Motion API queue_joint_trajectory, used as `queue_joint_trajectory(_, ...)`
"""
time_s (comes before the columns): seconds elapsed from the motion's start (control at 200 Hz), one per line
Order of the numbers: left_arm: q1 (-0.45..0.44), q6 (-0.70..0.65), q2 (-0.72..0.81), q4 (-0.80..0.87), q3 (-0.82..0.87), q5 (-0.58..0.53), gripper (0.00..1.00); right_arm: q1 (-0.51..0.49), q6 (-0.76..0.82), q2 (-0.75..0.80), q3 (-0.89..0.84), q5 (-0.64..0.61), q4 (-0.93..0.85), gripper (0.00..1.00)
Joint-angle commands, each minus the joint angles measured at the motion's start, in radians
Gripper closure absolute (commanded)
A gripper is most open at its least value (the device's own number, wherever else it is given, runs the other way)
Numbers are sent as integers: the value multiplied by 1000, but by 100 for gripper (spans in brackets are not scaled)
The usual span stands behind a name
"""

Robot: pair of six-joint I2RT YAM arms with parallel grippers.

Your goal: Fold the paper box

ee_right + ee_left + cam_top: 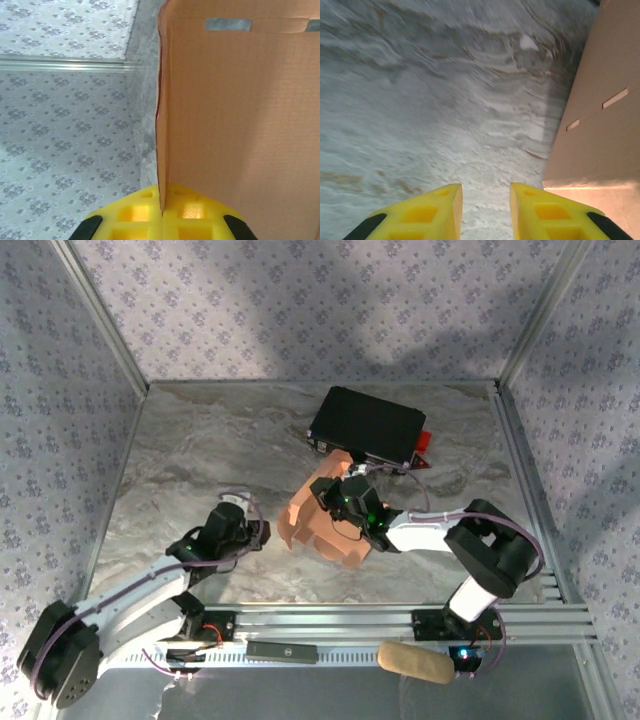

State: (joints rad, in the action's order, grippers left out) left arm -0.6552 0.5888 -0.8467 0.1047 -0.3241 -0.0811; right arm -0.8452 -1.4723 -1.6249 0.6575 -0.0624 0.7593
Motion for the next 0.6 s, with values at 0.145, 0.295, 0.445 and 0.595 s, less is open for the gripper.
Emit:
queue_joint_trajectory(0.145,110,2,210,216,-38,-139,63,-39,-26,-113,67,-39,246,100)
queue_joint_trajectory(0.295,189,-22,184,208,-49,-31,62,-84,-37,-134,-3,-227,401,100)
queue_joint_trajectory(0.445,225,-71,122,125,-46,43,62,-90,-45,-191,-26,-304,524,100)
queue_joint_trajectory(0.595,317,-122,39,-86,-21,219,68,-137,-89,-218,-57,-436,527,100)
